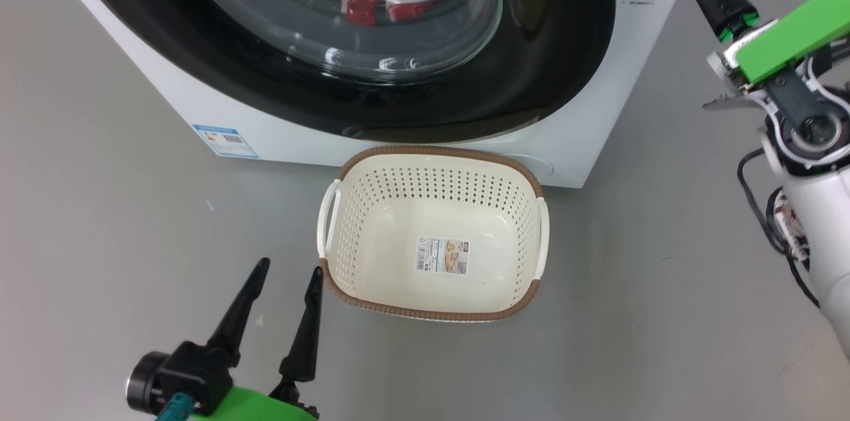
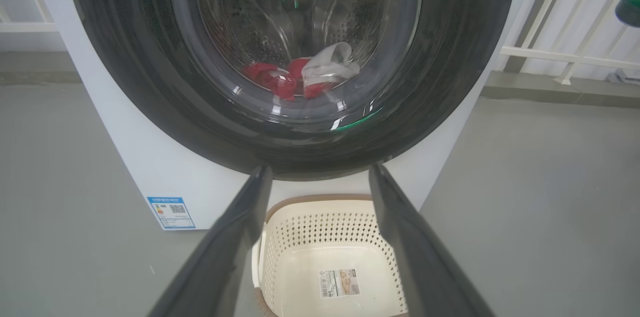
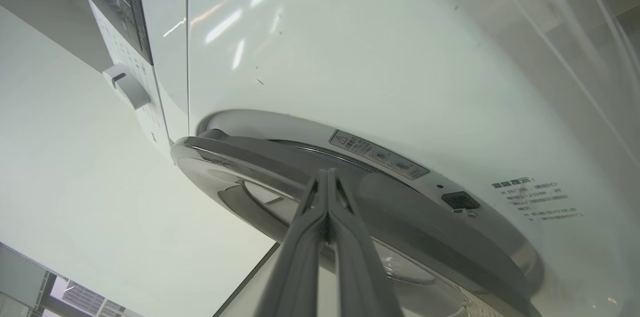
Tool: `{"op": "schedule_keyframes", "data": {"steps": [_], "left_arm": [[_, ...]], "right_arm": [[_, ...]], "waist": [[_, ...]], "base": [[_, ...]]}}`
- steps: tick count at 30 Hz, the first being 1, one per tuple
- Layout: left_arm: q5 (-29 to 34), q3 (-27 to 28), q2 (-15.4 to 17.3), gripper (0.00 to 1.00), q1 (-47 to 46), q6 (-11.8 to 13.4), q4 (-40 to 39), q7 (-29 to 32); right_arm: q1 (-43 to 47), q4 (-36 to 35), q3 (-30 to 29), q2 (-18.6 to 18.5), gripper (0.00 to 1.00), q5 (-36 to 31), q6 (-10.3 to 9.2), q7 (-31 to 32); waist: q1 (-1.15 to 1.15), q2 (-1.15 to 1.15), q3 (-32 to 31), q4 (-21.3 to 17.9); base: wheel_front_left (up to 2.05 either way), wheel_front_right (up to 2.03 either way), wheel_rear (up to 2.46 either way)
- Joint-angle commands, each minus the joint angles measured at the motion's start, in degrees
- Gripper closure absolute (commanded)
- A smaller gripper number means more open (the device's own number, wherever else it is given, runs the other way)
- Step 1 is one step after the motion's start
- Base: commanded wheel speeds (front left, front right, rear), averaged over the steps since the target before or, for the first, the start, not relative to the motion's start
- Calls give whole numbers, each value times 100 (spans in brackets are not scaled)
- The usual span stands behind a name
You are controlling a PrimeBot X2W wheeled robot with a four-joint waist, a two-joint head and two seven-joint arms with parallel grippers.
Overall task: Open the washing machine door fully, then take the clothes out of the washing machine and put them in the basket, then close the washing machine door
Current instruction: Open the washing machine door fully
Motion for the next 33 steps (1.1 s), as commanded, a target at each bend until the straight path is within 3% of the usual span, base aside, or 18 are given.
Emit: {"op": "schedule_keyframes", "data": {"steps": [1,14,33], "left_arm": [[-30,152,65,0,-163,-32,-99,-69],[1,-142,73,0,-347,-33,-67,-69],[-97,-350,69,0,-508,-33,-25,-69]], "right_arm": [[-205,-83,60,-11,100,167,3,180],[-1050,1087,72,-180,100,1005,3,1770],[-1858,2065,190,-163,100,1107,3,2484]], "waist": [[0,0,58,27],[0,0,314,191],[0,0,514,471]], "base": [[0,0,0],[0,0,0],[0,0,0]]}}
